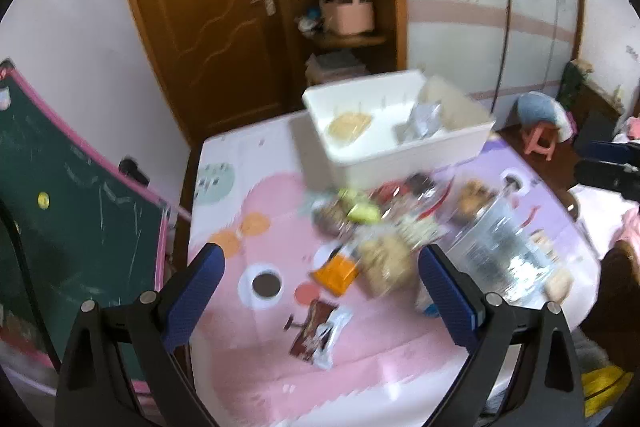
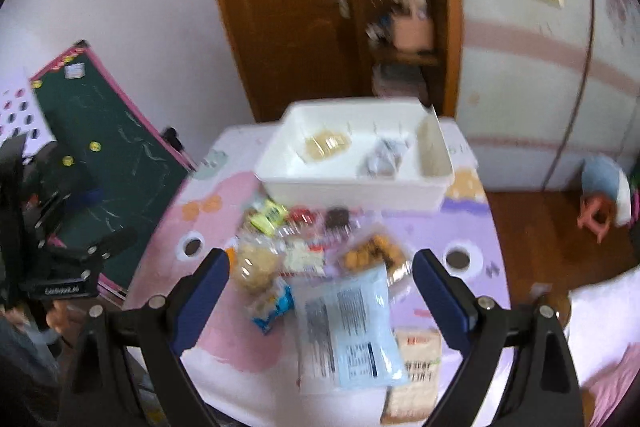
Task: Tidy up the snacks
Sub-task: 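Withdraw both tools from the basket back toward the snack pile, then grasp the brown chocolate bar with the left tool while the right tool grasps the blue-white bag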
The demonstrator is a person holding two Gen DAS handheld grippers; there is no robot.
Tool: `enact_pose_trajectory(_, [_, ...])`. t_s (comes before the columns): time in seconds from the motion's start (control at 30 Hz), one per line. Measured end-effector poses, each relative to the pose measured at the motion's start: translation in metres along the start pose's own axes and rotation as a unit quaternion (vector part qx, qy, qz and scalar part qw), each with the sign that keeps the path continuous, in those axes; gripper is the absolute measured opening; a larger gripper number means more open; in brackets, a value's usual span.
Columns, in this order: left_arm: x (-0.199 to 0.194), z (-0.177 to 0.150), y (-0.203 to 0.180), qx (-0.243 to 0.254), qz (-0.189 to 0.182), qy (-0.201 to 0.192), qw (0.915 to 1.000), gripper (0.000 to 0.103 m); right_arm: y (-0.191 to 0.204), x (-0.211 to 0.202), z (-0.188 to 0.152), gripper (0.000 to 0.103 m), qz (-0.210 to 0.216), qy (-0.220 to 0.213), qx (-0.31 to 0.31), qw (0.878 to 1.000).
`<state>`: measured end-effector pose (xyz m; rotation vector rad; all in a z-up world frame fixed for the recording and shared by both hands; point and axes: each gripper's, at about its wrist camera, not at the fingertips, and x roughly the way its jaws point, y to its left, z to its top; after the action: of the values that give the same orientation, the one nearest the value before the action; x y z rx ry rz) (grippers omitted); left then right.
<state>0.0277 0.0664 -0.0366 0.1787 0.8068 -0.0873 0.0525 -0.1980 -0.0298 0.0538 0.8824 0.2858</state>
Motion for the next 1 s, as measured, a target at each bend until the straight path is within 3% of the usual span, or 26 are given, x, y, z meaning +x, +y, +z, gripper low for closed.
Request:
enact_pose_trajectory(0.17, [0.044, -0.035, 0.012, -0.005, 0.004, 0.037, 0.9993, 0.097, -0.014, 0.04, -0.027, 0.093, -0.035, 0.059, -0.009, 0.998])
enact_pose_trajectory(0.4, [0.1, -0.067, 0.014, -0.002, -0.013, 0.117, 0.9931, 0.097, -0.023, 0.074, -0.065, 0.093, -0.044, 0.096, -0.018, 0.994])
enact_pose_trajectory(0.63, [0.135, -0.08, 0.016, 0.002, -0.013, 0.152, 0.9882, 0.096, -0.024, 0.104, -0.075, 0.091, -0.04, 0.138, -0.022, 0.989])
enact_pose_trajectory(1.0, [0.168, -0.092, 0.024, -0.011, -0.04, 0.194, 0.9801, 0.085, -0.003, 0.139, -0.083, 0.092, -0.028, 0.168, -0.073, 0.983])
